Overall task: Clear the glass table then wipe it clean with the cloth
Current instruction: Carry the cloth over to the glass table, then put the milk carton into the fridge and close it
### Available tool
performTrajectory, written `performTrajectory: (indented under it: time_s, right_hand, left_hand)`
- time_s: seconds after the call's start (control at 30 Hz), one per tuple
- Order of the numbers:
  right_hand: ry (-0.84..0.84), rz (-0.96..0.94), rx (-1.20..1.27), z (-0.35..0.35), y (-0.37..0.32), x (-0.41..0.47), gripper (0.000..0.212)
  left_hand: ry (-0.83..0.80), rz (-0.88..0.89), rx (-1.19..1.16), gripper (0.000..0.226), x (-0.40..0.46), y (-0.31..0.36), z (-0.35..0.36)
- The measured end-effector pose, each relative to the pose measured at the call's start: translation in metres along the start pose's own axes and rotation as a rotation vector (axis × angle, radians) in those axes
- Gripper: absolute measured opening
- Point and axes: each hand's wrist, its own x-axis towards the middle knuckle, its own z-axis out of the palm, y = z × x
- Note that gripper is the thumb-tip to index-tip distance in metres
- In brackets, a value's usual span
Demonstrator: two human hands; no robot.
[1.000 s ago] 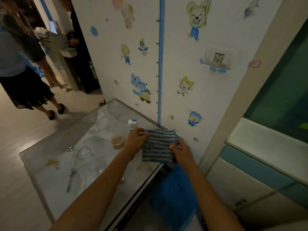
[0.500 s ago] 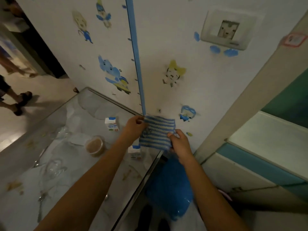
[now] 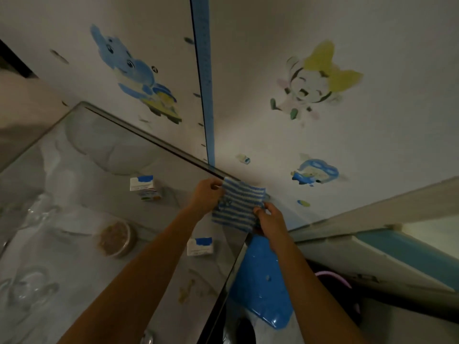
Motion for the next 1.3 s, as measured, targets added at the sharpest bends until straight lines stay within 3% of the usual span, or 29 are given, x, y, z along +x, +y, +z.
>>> performTrajectory:
  time_s: [0.17, 0.33, 0.57, 0.73, 0.93, 1.1, 1.2, 1.3]
  right_hand:
    - [0.032, 0.026, -0.047, 0.015, 0.023, 0.029, 0.004]
    - [0.045, 0.047, -0.075, 0.023, 0.036, 0.048, 0.014]
    - [0.041, -0.082, -0.454, 0.022, 0.053, 0.065, 0.014]
    - [0.083, -0.036, -0.404, 0.018, 0.058, 0.066, 0.028]
    - [0.078, -0.074, -0.418, 0.011, 0.051, 0.053, 0.036]
    - [0.010, -0.194, -0.419, 0.006, 0.029, 0.027, 0.031]
    - [-0.097, -0.256, -0.390, 0.009, 0.007, 0.002, 0.037]
    - [-0.238, -0.303, -0.428, 0.011, -0.006, -0.026, 0.026]
  left_hand:
    - [-0.020, -0.028, 0.074, 0.007, 0.036, -0.027, 0.010]
    - [-0.002, 0.007, 0.242, 0.020, 0.063, -0.038, 0.018]
    - [-0.047, 0.006, 0.483, 0.025, 0.080, -0.051, 0.026]
    - [-0.066, 0.058, 0.595, 0.021, 0.082, -0.058, 0.024]
    - [-0.073, 0.091, 0.662, 0.039, 0.065, -0.052, 0.017]
    - [-0.081, 0.149, 0.644, 0.044, 0.029, -0.041, 0.000]
    - [-0.086, 0.141, 0.596, 0.051, 0.000, -0.031, -0.011]
    - [-0.039, 0.125, 0.502, 0.056, -0.038, -0.025, -0.020]
